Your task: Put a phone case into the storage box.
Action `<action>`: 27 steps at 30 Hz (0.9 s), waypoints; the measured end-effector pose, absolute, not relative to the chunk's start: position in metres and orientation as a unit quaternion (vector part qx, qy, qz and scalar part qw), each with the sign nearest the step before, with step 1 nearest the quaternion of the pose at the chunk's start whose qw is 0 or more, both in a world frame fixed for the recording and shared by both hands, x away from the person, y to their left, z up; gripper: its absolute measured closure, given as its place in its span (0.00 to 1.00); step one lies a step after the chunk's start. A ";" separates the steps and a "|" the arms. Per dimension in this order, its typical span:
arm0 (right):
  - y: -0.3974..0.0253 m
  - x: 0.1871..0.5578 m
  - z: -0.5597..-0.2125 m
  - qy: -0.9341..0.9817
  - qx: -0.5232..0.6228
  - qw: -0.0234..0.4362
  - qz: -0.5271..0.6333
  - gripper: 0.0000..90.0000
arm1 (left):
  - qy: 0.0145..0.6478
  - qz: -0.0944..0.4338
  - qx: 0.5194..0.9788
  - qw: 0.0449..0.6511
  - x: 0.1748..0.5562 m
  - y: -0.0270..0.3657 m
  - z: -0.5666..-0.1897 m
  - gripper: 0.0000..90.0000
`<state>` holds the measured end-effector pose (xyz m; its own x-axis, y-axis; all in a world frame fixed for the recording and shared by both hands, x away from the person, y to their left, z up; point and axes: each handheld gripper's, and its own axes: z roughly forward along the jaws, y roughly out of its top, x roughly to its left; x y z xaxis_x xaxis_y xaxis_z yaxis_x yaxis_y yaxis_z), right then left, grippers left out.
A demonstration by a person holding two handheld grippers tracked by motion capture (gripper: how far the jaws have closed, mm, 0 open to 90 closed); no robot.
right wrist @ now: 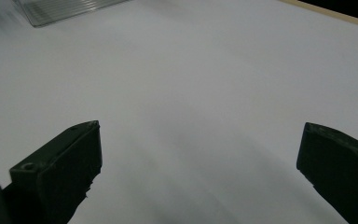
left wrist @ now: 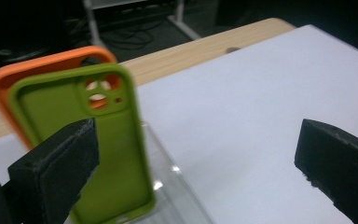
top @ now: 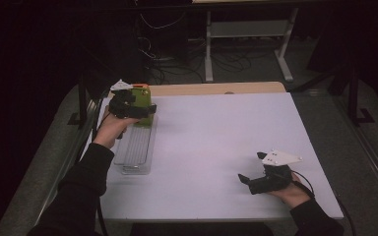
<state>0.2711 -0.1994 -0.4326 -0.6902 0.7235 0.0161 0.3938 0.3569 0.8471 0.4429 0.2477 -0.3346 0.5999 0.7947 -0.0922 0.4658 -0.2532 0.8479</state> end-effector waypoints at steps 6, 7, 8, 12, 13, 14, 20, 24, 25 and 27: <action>-0.200 0.270 -0.433 0.803 0.351 0.182 0.447 0.00 | 0.372 0.158 0.786 0.468 0.433 0.244 -0.331 0.00; -0.200 0.270 -0.433 0.802 0.352 0.181 0.447 0.00 | 0.365 0.156 0.789 0.469 0.432 0.244 -0.331 0.00; -0.200 0.271 -0.433 0.803 0.352 0.180 0.447 0.00 | 0.361 0.152 0.790 0.473 0.429 0.244 -0.331 0.00; -0.200 0.270 -0.432 0.804 0.348 0.177 0.449 0.00 | 0.337 0.145 0.804 0.468 0.420 0.241 -0.331 0.00; -0.200 0.269 -0.432 0.804 0.346 0.177 0.450 0.00 | 0.332 0.143 0.808 0.466 0.417 0.240 -0.330 0.00; -0.200 0.269 -0.432 0.804 0.346 0.176 0.450 0.00 | 0.327 0.143 0.810 0.466 0.415 0.240 -0.330 0.00; -0.199 0.269 -0.432 0.808 0.340 0.171 0.450 0.00 | 0.306 0.136 0.816 0.472 0.400 0.235 -0.329 0.00; -0.198 0.269 -0.431 0.808 0.338 0.171 0.451 0.00 | 0.295 0.130 0.817 0.478 0.389 0.232 -0.331 0.00; -0.198 0.268 -0.431 0.809 0.339 0.170 0.450 0.00 | 0.292 0.131 0.817 0.481 0.386 0.232 -0.332 0.00; -0.197 0.269 -0.431 0.809 0.338 0.170 0.450 0.00 | 0.288 0.126 0.816 0.486 0.381 0.232 -0.335 0.00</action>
